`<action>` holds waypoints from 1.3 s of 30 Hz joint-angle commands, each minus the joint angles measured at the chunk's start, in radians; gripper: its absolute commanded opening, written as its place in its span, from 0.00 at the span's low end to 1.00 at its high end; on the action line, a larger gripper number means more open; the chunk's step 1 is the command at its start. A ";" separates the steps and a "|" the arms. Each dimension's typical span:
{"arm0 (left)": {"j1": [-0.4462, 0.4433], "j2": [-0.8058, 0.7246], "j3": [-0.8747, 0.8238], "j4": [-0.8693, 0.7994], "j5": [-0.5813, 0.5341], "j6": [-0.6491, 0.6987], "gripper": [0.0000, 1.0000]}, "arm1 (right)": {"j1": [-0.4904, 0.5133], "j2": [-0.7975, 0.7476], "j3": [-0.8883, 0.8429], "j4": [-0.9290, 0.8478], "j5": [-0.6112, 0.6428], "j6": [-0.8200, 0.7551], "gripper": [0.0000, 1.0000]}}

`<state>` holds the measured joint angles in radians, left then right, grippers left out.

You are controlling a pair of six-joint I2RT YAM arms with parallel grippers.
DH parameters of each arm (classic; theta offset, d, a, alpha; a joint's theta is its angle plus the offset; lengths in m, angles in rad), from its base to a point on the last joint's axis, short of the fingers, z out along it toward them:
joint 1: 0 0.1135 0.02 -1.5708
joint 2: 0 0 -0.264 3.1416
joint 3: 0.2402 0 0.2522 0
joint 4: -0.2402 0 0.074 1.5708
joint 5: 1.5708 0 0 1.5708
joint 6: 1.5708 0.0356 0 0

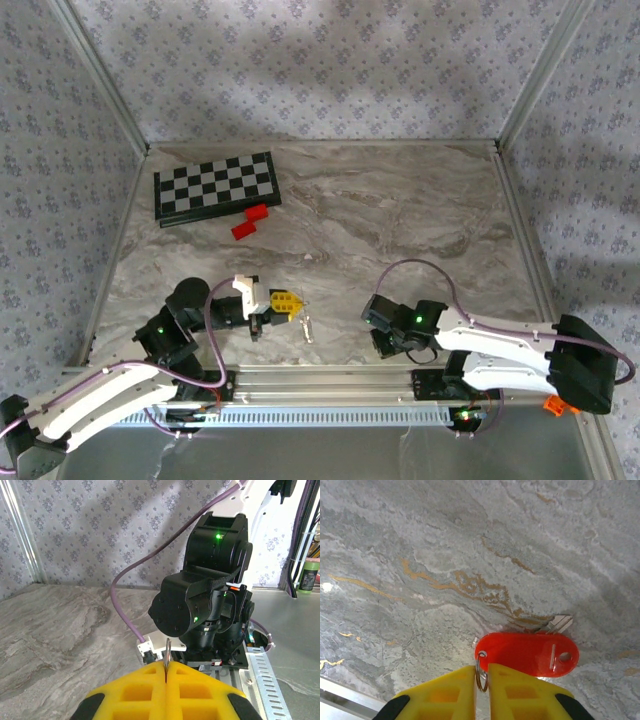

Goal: Put the keys on the keyring

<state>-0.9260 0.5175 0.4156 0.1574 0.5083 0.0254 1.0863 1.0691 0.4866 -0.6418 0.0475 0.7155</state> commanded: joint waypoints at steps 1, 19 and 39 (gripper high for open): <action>-0.007 -0.016 0.018 0.037 0.020 0.005 0.00 | -0.004 0.003 0.005 -0.015 0.010 0.004 0.10; -0.007 0.012 0.018 0.048 0.023 0.005 0.00 | -0.148 0.206 0.306 -0.250 -0.065 -0.169 0.00; -0.007 0.013 0.018 0.043 0.015 0.009 0.00 | -0.248 0.461 0.478 -0.259 -0.113 -0.363 0.00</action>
<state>-0.9260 0.5369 0.4156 0.1596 0.5083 0.0254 0.8436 1.5192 0.9619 -0.8761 -0.0460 0.3771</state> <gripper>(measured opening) 0.045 0.051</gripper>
